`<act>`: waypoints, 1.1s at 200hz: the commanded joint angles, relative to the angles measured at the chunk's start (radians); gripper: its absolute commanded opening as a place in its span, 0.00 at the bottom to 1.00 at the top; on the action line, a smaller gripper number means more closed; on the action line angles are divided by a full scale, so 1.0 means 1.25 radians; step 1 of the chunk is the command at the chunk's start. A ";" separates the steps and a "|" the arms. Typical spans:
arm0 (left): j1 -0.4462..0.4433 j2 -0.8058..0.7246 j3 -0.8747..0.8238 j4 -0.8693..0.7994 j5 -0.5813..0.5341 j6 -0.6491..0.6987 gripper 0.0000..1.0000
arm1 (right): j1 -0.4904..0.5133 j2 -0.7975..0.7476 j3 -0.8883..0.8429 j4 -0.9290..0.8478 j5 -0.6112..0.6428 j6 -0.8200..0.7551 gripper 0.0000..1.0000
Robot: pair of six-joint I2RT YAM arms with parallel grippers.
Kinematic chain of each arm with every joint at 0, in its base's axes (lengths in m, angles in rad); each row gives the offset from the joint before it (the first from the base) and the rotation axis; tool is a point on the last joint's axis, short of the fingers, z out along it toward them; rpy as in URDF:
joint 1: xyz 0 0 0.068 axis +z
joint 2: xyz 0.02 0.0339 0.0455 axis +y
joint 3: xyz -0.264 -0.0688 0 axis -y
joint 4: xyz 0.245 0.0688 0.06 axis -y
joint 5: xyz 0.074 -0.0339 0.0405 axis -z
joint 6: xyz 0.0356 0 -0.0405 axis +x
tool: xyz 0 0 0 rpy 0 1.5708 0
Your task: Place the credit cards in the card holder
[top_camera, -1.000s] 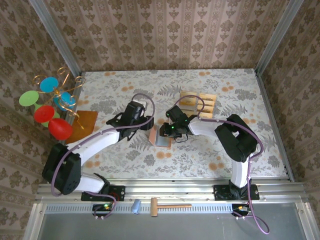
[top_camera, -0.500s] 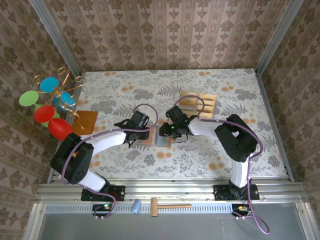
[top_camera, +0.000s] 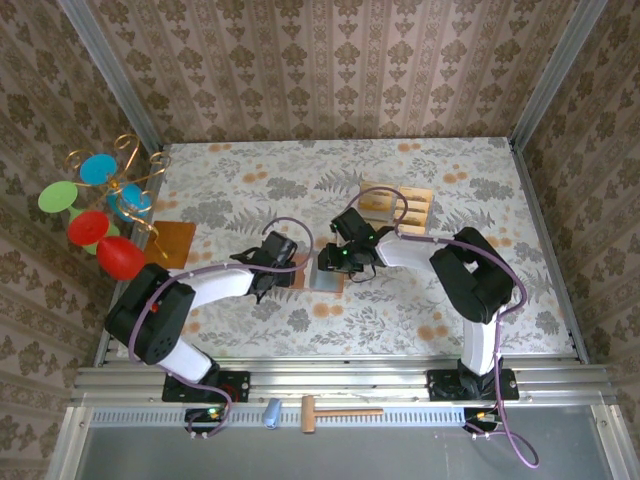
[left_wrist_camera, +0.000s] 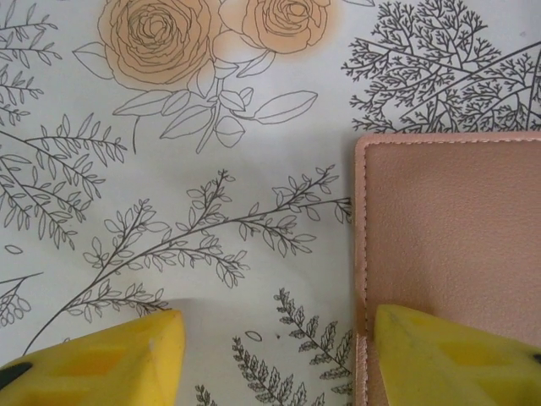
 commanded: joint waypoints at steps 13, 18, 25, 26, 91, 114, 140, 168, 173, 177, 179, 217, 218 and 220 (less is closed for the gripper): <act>-0.003 -0.062 0.048 -0.059 0.019 0.024 0.63 | -0.015 -0.028 0.060 -0.082 -0.002 -0.046 0.37; -0.002 -0.066 0.054 -0.066 0.020 0.027 0.63 | -0.017 -0.034 0.065 -0.087 -0.002 -0.048 0.37; -0.003 -0.072 0.063 -0.073 0.023 0.031 0.63 | -0.021 -0.043 0.069 -0.092 -0.001 -0.050 0.37; -0.002 -0.072 0.064 -0.073 0.023 0.032 0.63 | -0.021 -0.044 0.069 -0.093 0.000 -0.051 0.37; -0.017 -0.095 0.113 -0.103 0.037 0.051 0.55 | -0.035 -0.062 0.041 -0.090 0.012 -0.052 0.35; -0.027 -0.083 0.123 -0.104 0.038 0.056 0.48 | -0.035 -0.060 0.016 -0.067 0.008 -0.039 0.34; -0.041 -0.071 0.139 -0.115 0.031 0.060 0.39 | -0.035 -0.055 -0.007 -0.046 0.005 -0.029 0.32; -0.058 -0.082 0.156 -0.109 0.035 0.060 0.39 | -0.035 -0.051 -0.026 -0.032 0.002 -0.023 0.32; -0.059 -0.083 0.158 -0.103 0.041 0.059 0.39 | -0.035 -0.049 -0.027 -0.030 0.002 -0.020 0.32; -0.060 -0.082 0.159 -0.097 0.048 0.056 0.39 | -0.035 -0.049 -0.029 -0.029 0.000 -0.020 0.32; -0.060 -0.081 0.158 -0.094 0.052 0.055 0.39 | -0.035 -0.050 -0.030 -0.028 0.001 -0.020 0.31; -0.061 -0.044 0.148 -0.013 0.141 0.026 0.39 | -0.035 -0.044 -0.032 -0.022 -0.001 -0.013 0.31; -0.062 -0.042 0.147 -0.011 0.142 0.025 0.39 | -0.035 -0.044 -0.032 -0.021 -0.001 -0.014 0.32; -0.061 -0.038 0.147 -0.008 0.145 0.023 0.39 | -0.035 -0.044 -0.032 -0.021 -0.001 -0.014 0.31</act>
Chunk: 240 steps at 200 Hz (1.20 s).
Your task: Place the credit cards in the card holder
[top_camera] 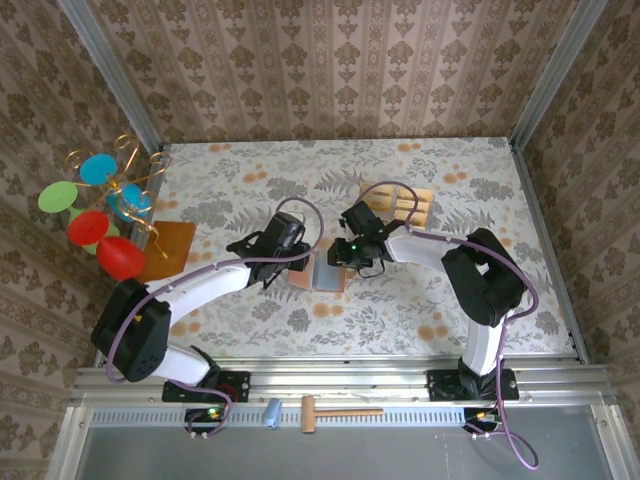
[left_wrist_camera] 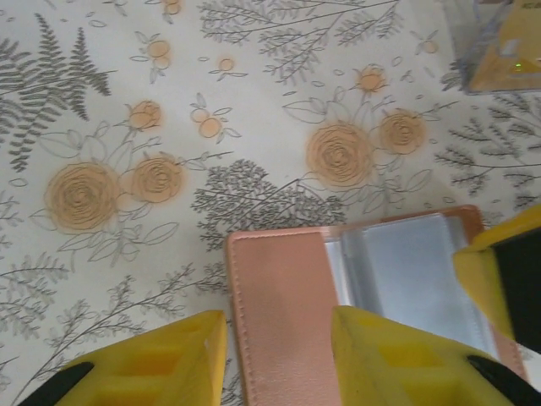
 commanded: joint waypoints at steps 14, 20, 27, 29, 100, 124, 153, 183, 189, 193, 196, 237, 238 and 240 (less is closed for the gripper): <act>-0.005 0.059 -0.004 0.074 0.073 -0.034 0.39 | 0.000 0.002 -0.010 0.012 -0.001 0.012 0.32; -0.005 0.067 -0.011 0.083 0.070 -0.038 0.39 | 0.000 0.002 -0.010 0.012 -0.002 0.012 0.32; -0.005 0.074 -0.022 0.094 0.068 -0.042 0.39 | 0.000 0.002 -0.012 0.012 -0.002 0.011 0.31; -0.005 0.075 -0.025 0.098 0.067 -0.045 0.39 | 0.000 0.002 -0.013 0.013 -0.001 0.011 0.31; -0.001 0.104 -0.128 0.181 0.034 -0.071 0.39 | 0.000 0.024 -0.039 0.036 -0.003 0.019 0.31; -0.001 0.115 -0.150 0.204 0.033 -0.080 0.38 | 0.000 0.030 -0.042 0.040 -0.005 0.021 0.31; -0.002 0.132 -0.167 0.231 0.034 -0.086 0.38 | 0.000 0.033 -0.040 0.038 -0.003 0.020 0.31; -0.001 0.153 -0.183 0.260 0.033 -0.089 0.38 | 0.000 0.039 -0.042 0.037 -0.002 0.020 0.31; 0.000 0.156 -0.185 0.263 0.034 -0.090 0.38 | 0.000 0.039 -0.042 0.037 -0.002 0.020 0.31; 0.000 0.158 -0.186 0.264 0.035 -0.091 0.38 | 0.000 0.038 -0.043 0.038 -0.002 0.020 0.31; 0.000 0.158 -0.186 0.265 0.037 -0.091 0.38 | 0.000 0.038 -0.043 0.038 -0.002 0.022 0.31; -0.002 0.107 -0.168 0.235 0.047 -0.072 0.40 | 0.000 0.009 -0.027 0.025 -0.009 0.020 0.31; -0.002 0.104 -0.166 0.233 0.046 -0.071 0.40 | 0.000 0.007 -0.027 0.025 -0.009 0.020 0.31; -0.002 0.099 -0.165 0.228 0.045 -0.070 0.41 | 0.000 0.004 -0.026 0.023 -0.010 0.020 0.31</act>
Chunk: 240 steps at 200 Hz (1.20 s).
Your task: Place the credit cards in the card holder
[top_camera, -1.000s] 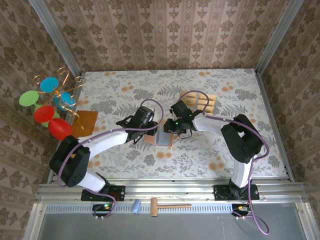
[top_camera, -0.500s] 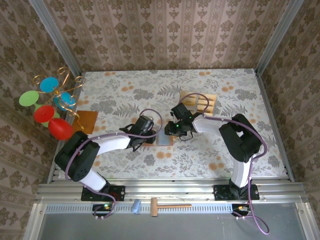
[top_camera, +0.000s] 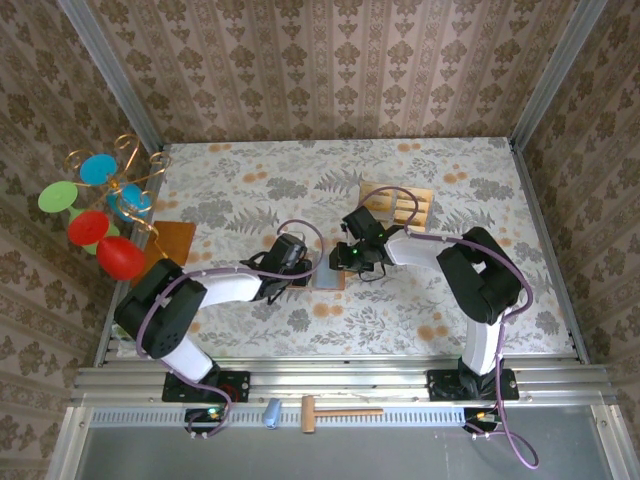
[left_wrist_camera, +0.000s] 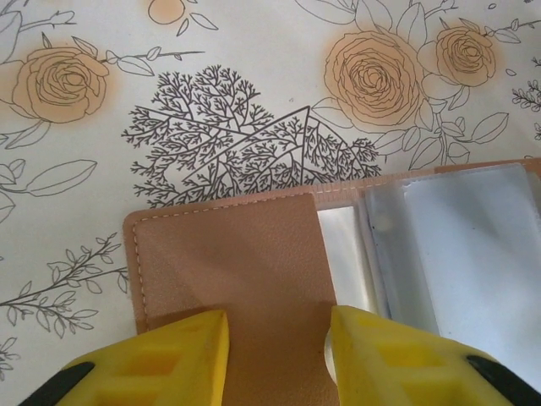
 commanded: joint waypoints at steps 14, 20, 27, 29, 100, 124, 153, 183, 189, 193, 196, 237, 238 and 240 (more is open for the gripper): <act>0.002 -0.058 0.016 -0.077 0.021 0.019 0.44 | -0.001 -0.030 0.019 -0.024 -0.009 0.007 0.31; 0.002 -0.071 0.024 -0.092 0.018 0.024 0.45 | 0.000 -0.037 0.025 -0.030 -0.010 0.006 0.31; 0.002 -0.084 0.035 -0.112 0.014 0.029 0.46 | 0.000 -0.044 0.032 -0.034 -0.010 0.004 0.31; 0.003 -0.088 0.039 -0.118 0.013 0.033 0.47 | 0.000 -0.046 0.033 -0.035 -0.010 0.004 0.31; 0.014 -0.111 0.072 -0.222 -0.006 0.077 0.39 | 0.001 -0.022 0.078 -0.050 -0.033 -0.005 0.31; 0.013 -0.101 0.062 -0.211 -0.003 0.074 0.36 | 0.003 -0.001 0.082 -0.047 -0.038 -0.005 0.29; 0.006 -0.109 0.064 -0.199 0.002 0.073 0.36 | 0.005 0.018 0.076 -0.037 -0.043 -0.005 0.27; 0.000 -0.108 0.073 -0.198 0.008 0.075 0.34 | 0.004 0.036 0.069 -0.026 -0.044 -0.001 0.26; 0.000 -0.105 0.073 -0.201 0.009 0.075 0.32 | 0.005 0.039 0.069 -0.024 -0.045 -0.001 0.26; 0.000 -0.102 0.071 -0.201 0.009 0.074 0.31 | 0.004 0.042 0.068 -0.022 -0.046 0.001 0.26; 0.000 -0.100 0.070 -0.199 0.009 0.073 0.29 | 0.004 0.043 0.069 -0.021 -0.047 0.001 0.26; -0.002 -0.080 0.044 -0.170 0.020 0.058 0.25 | 0.004 0.053 0.059 -0.013 -0.045 0.003 0.24; -0.002 -0.079 0.043 -0.170 0.021 0.058 0.25 | 0.004 0.054 0.059 -0.013 -0.045 0.003 0.24; -0.001 -0.077 0.042 -0.168 0.022 0.057 0.25 | 0.004 0.054 0.058 -0.013 -0.045 0.004 0.24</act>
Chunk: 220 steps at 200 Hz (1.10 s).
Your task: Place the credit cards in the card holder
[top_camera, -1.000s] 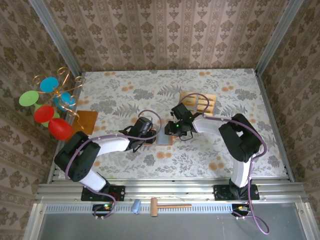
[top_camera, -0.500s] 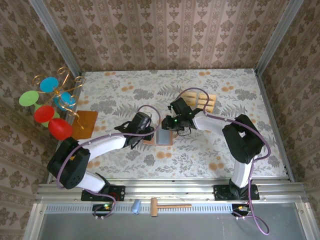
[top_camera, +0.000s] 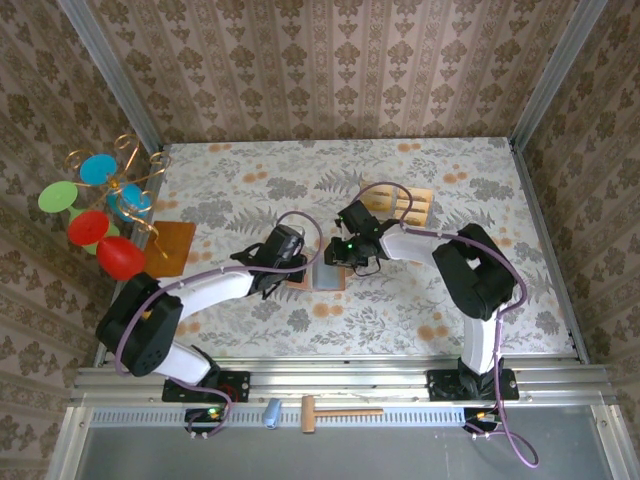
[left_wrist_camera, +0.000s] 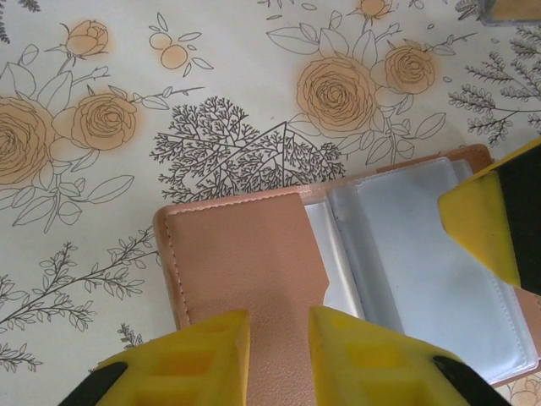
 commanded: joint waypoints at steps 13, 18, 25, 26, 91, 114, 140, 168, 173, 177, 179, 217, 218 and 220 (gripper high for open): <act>-0.006 0.031 -0.028 0.034 0.019 -0.005 0.23 | 0.003 0.020 -0.008 0.007 -0.012 0.008 0.24; -0.005 0.036 -0.029 0.040 0.023 -0.004 0.23 | 0.005 0.021 -0.010 0.008 -0.011 0.008 0.24; -0.005 0.045 -0.033 0.049 0.027 -0.005 0.22 | 0.005 0.024 -0.011 0.009 -0.011 0.009 0.24; -0.005 0.046 -0.034 0.050 0.027 -0.005 0.22 | 0.005 0.024 -0.011 0.009 -0.011 0.010 0.24; -0.006 0.077 -0.077 0.134 0.039 -0.013 0.22 | 0.026 0.053 0.002 0.032 -0.021 0.037 0.22; -0.005 0.068 -0.083 0.141 0.035 -0.013 0.24 | 0.032 0.062 0.010 0.035 -0.022 0.041 0.22; -0.006 0.037 -0.100 0.154 0.015 -0.012 0.30 | 0.034 0.062 0.008 0.035 -0.020 0.043 0.22; -0.005 -0.005 -0.127 0.191 0.017 -0.009 0.40 | 0.034 0.063 0.005 0.038 -0.020 0.046 0.22; -0.006 -0.010 -0.129 0.197 0.020 -0.007 0.41 | 0.034 0.062 0.004 0.037 -0.020 0.046 0.22; -0.006 -0.013 -0.131 0.199 0.022 -0.007 0.42 | 0.034 0.063 0.004 0.038 -0.020 0.047 0.22; -0.006 -0.013 -0.131 0.199 0.022 -0.004 0.42 | 0.034 0.064 0.005 0.039 -0.020 0.047 0.22; -0.014 -0.029 -0.150 0.233 0.032 0.006 0.46 | 0.035 0.065 0.004 0.040 -0.020 0.047 0.22; -0.014 -0.030 -0.151 0.233 0.032 0.007 0.46 | 0.035 0.065 0.004 0.040 -0.020 0.048 0.22; -0.014 -0.030 -0.152 0.236 0.033 0.007 0.46 | 0.035 0.065 0.004 0.040 -0.020 0.047 0.22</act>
